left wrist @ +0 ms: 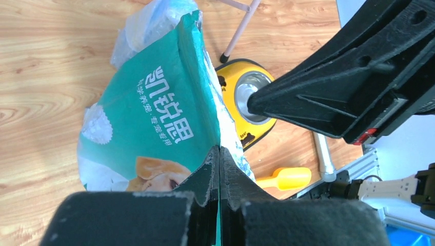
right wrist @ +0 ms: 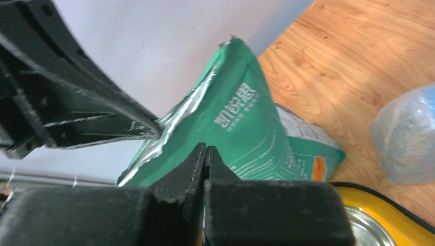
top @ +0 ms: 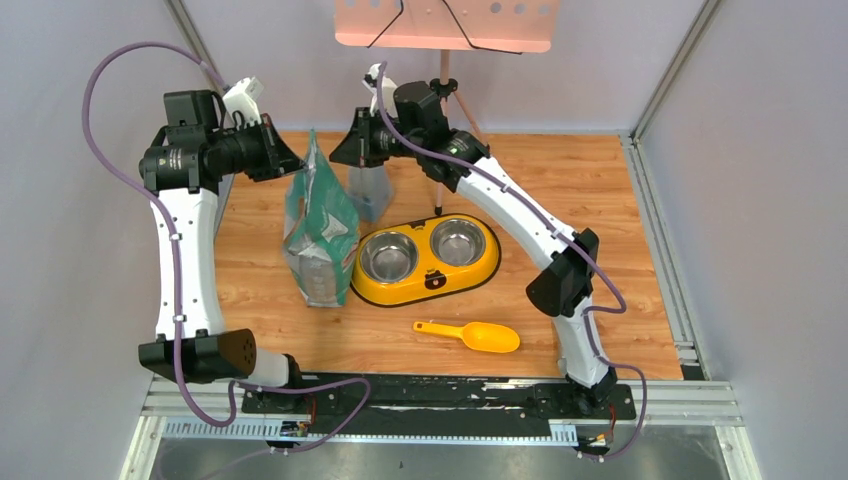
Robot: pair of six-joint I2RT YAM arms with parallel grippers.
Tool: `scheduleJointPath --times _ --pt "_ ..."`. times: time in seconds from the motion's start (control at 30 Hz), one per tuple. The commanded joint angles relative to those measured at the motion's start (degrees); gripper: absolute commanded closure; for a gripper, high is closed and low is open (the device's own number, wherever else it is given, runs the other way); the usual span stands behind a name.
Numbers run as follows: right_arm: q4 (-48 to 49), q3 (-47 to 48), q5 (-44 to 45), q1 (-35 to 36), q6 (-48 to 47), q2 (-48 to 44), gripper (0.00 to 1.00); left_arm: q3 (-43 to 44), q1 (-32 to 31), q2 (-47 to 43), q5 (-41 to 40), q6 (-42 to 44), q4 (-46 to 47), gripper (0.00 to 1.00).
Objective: Serve the pet food
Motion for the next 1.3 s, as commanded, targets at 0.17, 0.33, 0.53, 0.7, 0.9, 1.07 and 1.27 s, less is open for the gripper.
scheduleJointPath --times 0.17,0.33,0.53,0.7,0.9,1.07,1.27 --pt "11.46 1.19 -27.93 -1.22 -0.30 0.52 0.49 -3.00 -0.13 -1.60 7.56 -3.04 2.28 1.00" --pt "11.27 -0.49 -26.39 -1.20 1.45 0.72 0.68 -3.00 -0.13 -1.54 8.30 -3.62 2.78 1.00" --pt "11.17 0.02 -26.02 -1.20 1.97 2.81 0.64 -3.48 -0.13 -1.72 8.78 -4.04 3.26 1.00" --pt "11.23 1.69 -24.84 -1.05 2.55 4.55 0.55 -3.05 -0.13 -1.62 8.77 -4.06 3.30 1.00" --pt "11.82 4.23 -23.94 -0.12 2.64 5.88 0.59 -3.17 -0.13 -1.68 8.63 -3.93 3.14 1.00" --pt "12.40 4.96 -22.30 0.38 2.71 5.88 0.69 -3.23 -0.08 -1.82 8.58 -3.82 3.01 1.00" --pt "12.50 4.87 -21.43 0.43 2.99 5.63 0.74 -3.38 -0.13 -1.89 8.53 -3.79 2.96 1.00"
